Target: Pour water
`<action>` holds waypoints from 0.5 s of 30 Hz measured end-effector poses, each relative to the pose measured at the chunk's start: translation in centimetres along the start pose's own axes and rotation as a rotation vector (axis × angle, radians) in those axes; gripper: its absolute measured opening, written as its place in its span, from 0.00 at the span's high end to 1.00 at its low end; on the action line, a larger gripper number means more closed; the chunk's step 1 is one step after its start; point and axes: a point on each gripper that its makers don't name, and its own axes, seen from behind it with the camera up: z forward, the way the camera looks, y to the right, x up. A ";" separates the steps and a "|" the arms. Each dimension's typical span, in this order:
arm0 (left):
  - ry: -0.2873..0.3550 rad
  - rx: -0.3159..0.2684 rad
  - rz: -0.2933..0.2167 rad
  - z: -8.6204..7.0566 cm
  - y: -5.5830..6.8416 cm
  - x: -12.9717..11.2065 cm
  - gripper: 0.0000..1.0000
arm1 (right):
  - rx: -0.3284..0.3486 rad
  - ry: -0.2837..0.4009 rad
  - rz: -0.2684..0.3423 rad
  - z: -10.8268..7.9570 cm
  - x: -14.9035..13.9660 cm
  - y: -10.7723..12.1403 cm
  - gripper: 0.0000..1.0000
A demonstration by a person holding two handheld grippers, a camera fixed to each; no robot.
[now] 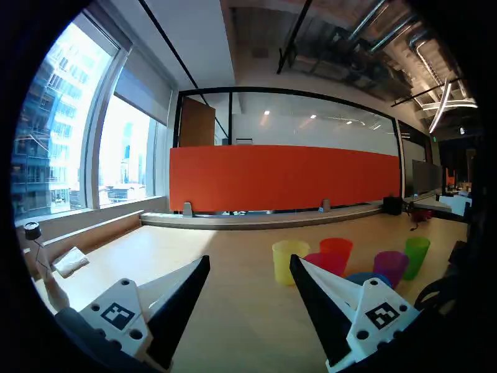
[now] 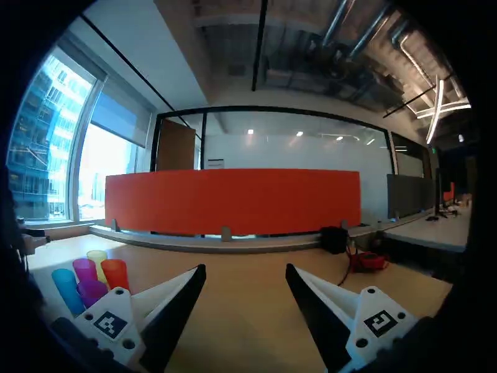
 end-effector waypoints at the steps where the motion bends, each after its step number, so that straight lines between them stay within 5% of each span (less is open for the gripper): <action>1: 0.000 0.000 0.000 0.0 0.0 0.0 0.05 | 0.001 -0.002 0.000 0.0 -0.2 0.1 0.01; 15: 0.000 0.000 0.000 0.0 0.0 0.0 0.05 | -0.001 -0.031 0.000 -0.3 -1.9 0.8 0.01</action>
